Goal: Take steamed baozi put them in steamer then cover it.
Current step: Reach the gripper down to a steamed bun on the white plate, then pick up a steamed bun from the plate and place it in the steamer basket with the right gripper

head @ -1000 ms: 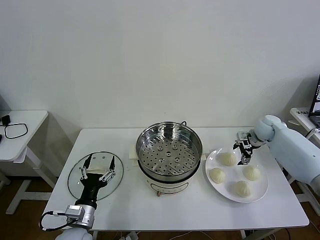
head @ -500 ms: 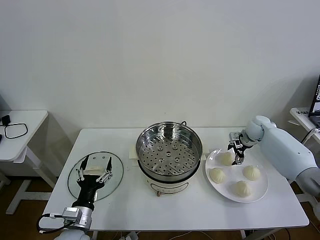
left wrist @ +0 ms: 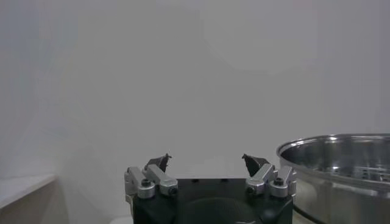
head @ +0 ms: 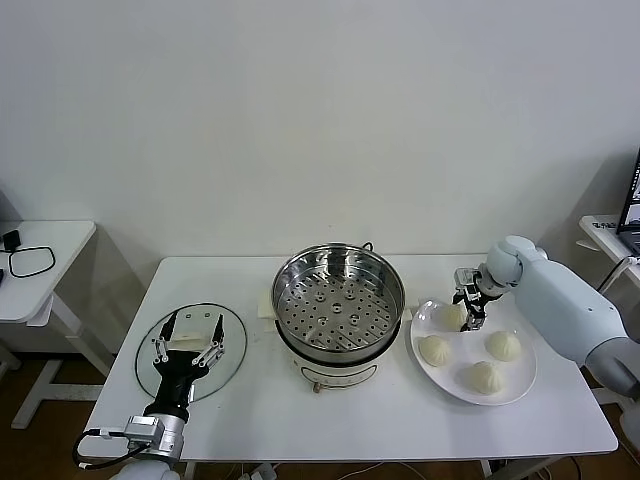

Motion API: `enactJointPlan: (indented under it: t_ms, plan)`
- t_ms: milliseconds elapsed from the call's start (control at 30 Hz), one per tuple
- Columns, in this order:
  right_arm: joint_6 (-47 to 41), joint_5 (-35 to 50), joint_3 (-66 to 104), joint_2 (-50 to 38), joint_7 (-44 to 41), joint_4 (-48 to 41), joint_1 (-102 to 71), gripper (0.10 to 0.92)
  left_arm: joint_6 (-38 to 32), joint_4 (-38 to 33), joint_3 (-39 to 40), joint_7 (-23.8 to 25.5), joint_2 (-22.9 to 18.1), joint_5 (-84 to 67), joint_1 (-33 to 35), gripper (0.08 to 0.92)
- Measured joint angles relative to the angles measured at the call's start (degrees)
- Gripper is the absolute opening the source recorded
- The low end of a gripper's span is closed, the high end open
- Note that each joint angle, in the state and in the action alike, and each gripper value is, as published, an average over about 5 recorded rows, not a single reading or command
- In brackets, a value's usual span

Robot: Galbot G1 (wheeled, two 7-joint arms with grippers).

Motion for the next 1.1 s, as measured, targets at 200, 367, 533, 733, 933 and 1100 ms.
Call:
enactJointPlan:
  t_ms: [200,367,533,733,933,1100]
  plan:
    - [0.0,2.47,-1.62,-1.94,-0.53,2.8,1.26,0.729,-0.05,-0.17,-0.1,-0.04,-0.01,0.01,0.07,0.823]
    - [0.9,7.04,-5.21,-5.76,-1.49,8.15,4.52,0.729,-0.08,-0.21,-0.44,-0.04,0.27,0.01,0.22,0.823]
    - [4.75,11.68,-11.47,-9.62,-2.82,15.3,11.54,0.729,0.06,-0.55,-0.26,-0.03,0.55,0.01,0.21,0.823]
    - [12.74,14.39,-20.83,-11.21,-4.38,23.67,23.35,0.729,0.26,-0.86,0.12,-0.03,0.79,0.01,0.17,0.823]
    - [20.31,15.92,-29.33,-8.97,-4.95,28.4,34.39,0.729,0.42,-1.24,-0.36,0.0,1.02,-0.03,0.21,0.823]
    - [25.67,16.1,-34.54,-4.39,-4.46,29.46,39.58,0.729,0.39,-0.96,-1.0,0.24,1.31,-0.21,0.11,0.823]
